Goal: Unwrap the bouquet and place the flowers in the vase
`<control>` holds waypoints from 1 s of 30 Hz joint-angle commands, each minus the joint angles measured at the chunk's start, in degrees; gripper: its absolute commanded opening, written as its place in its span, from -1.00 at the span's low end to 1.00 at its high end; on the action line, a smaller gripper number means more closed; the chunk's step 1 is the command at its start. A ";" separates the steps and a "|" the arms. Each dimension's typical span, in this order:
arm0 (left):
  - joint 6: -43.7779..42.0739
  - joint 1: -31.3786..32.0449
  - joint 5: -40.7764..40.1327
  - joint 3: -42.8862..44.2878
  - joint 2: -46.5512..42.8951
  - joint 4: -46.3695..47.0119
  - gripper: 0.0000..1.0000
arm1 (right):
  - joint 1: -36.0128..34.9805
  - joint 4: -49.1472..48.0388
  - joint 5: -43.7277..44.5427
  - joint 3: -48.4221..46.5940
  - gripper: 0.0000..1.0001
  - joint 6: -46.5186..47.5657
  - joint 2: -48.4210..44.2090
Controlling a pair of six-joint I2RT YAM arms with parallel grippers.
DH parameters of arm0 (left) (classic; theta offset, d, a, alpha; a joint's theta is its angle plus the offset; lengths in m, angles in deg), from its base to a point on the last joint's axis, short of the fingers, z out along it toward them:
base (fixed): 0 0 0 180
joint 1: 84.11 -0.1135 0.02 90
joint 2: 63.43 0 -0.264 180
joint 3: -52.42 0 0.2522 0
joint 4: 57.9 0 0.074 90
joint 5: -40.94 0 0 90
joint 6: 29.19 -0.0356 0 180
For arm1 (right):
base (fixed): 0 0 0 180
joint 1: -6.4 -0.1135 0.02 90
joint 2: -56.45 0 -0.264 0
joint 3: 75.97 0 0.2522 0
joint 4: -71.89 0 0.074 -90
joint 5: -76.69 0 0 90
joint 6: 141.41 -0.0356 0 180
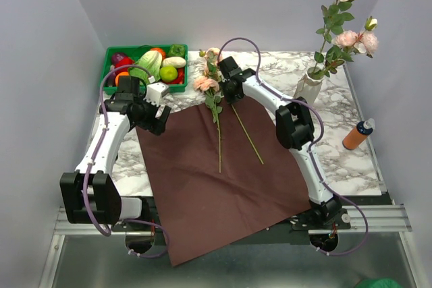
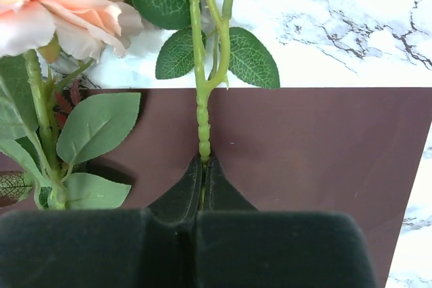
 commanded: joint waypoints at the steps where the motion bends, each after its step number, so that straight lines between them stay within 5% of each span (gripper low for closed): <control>1: -0.96 -1.08 1.11 0.52 -2.29 -2.64 0.93 | -0.32 -0.37 0.75 2.49 -0.99 -0.75 -1.65; 18: -0.26 -1.17 1.11 -0.53 -6.33 -6.07 0.93 | 1.79 -15.22 6.20 11.98 -0.99 4.16 -39.17; 30: -0.61 -1.17 0.14 0.34 -6.77 -6.86 0.93 | 7.05 -57.13 5.76 37.27 -0.99 20.60 -65.72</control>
